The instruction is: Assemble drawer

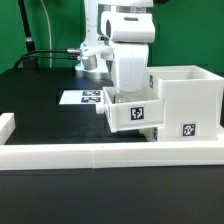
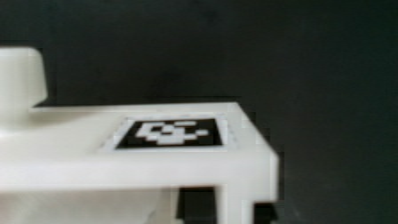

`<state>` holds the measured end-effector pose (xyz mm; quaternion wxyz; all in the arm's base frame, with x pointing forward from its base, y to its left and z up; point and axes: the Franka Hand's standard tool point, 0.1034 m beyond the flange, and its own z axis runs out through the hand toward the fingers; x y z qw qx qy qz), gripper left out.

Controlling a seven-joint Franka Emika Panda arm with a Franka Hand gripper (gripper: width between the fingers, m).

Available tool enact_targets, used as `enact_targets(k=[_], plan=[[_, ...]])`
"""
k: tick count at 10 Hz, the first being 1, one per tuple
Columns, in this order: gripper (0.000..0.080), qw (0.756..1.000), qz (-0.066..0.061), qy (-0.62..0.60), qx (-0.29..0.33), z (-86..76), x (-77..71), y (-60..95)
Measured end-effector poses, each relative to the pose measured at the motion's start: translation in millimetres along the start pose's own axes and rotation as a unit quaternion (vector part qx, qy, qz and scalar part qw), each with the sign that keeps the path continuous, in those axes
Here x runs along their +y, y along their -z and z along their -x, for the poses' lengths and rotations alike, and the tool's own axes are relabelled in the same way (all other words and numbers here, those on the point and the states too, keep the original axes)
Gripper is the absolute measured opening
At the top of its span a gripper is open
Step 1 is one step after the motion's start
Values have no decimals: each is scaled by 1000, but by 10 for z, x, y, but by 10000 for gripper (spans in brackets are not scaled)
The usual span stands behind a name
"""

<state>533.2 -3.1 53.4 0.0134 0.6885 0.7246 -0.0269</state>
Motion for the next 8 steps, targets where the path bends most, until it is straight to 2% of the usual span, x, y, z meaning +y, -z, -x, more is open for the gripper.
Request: enact_targets(k=[8], plan=[[44,1000,0,0,0,25,-16,-1]])
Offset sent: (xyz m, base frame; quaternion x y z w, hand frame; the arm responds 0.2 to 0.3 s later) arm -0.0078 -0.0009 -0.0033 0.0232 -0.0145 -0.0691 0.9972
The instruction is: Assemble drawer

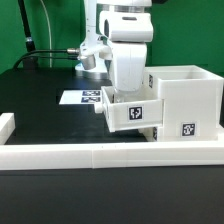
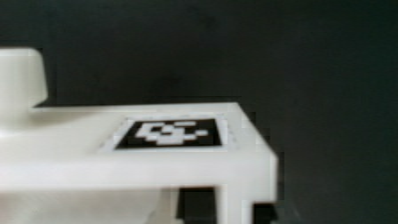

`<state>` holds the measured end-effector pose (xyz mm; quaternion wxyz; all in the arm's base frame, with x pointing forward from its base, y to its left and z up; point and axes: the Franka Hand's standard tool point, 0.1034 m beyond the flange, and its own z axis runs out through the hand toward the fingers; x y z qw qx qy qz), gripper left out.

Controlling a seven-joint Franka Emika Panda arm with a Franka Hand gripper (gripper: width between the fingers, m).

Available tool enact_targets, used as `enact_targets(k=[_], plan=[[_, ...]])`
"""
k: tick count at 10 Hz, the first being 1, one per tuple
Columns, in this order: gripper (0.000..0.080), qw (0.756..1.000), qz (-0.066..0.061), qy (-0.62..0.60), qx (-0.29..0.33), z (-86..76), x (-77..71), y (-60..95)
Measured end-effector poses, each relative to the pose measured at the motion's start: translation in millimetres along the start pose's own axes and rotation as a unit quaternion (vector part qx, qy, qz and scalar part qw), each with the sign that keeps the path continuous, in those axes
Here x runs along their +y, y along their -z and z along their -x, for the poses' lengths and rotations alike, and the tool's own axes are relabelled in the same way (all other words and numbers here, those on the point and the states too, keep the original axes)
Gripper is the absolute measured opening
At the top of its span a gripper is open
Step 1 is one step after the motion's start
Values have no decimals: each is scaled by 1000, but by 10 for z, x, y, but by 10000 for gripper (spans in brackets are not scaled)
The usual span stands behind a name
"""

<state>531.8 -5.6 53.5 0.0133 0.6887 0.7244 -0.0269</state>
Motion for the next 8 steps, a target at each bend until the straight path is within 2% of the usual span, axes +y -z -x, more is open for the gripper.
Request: enact_targets(k=[4,8], plan=[[44,1000,-2,9,-2,-55,11,1],[44,1000,-2,7,-2,-40,11,-1]])
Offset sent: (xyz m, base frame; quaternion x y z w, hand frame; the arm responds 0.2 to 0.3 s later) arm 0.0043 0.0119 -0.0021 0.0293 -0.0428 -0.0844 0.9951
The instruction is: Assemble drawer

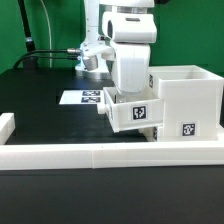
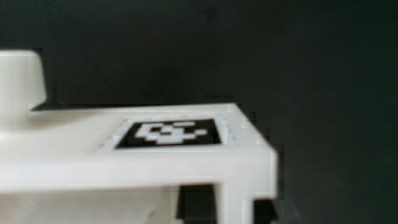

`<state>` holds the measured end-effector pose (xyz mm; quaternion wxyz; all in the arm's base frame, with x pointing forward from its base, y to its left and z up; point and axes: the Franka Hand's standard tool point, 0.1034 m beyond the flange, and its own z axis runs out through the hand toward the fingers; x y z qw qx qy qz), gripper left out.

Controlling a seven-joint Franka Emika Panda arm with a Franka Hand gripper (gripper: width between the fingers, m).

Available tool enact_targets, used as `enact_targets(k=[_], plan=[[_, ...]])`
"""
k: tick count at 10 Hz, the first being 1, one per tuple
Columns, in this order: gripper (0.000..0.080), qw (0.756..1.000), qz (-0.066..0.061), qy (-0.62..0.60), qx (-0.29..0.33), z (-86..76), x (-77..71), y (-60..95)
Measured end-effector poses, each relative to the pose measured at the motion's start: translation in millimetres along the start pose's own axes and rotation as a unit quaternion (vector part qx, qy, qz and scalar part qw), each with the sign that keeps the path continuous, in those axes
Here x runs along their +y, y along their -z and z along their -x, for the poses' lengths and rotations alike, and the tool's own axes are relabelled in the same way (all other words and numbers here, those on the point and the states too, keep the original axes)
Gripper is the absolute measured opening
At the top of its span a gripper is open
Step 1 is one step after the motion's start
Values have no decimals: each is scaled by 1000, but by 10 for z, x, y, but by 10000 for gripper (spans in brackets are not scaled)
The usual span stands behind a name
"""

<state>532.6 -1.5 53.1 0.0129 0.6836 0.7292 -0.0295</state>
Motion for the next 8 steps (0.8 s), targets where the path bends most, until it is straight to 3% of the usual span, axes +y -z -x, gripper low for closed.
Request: enact_targets(k=[4,8], plan=[[44,1000,4,-7,1,-140,25,19],[44,1000,5,-26,2,-151,31,22]])
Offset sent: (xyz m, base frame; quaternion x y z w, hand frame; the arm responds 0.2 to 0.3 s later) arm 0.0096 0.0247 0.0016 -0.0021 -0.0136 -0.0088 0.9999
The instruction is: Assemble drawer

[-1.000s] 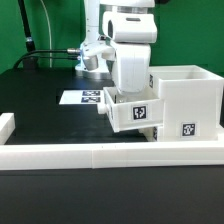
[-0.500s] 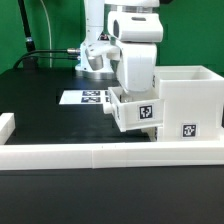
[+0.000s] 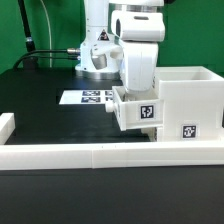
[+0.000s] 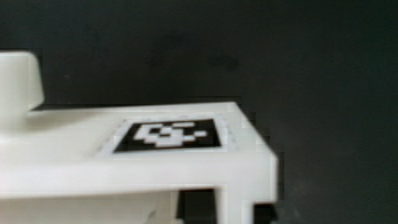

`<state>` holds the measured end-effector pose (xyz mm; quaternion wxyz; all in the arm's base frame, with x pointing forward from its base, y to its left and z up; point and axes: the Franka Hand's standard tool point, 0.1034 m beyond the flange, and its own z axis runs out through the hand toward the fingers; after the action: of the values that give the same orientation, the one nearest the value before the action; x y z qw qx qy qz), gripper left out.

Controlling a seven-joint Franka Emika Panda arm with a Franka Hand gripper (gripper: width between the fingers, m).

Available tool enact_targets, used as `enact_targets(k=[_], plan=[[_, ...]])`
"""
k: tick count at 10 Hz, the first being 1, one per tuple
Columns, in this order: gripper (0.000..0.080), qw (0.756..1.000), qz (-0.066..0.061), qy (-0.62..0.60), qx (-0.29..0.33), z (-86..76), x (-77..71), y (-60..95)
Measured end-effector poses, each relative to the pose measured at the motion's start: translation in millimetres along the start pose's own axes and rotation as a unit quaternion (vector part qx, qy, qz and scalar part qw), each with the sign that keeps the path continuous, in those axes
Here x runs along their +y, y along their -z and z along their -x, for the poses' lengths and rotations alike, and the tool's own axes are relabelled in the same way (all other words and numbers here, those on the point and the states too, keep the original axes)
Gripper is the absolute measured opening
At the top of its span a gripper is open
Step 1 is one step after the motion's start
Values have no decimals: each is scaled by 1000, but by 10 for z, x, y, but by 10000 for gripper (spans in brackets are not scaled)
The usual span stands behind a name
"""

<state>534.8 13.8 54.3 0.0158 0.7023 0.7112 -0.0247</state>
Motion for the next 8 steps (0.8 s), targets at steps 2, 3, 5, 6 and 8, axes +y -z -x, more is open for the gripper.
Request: enact_targets(k=[2,3,5,6,8], plan=[[284,1000,0,-1,0,0,-1,-1],[432,1000,1,-7,1,-16,1,0],[587,1000,-1,-7,-1,-12,-1,35],[636,1000,-3,-8,-3,7,-1,78],[647,1000,-7,-7,-8,111,-3,204]])
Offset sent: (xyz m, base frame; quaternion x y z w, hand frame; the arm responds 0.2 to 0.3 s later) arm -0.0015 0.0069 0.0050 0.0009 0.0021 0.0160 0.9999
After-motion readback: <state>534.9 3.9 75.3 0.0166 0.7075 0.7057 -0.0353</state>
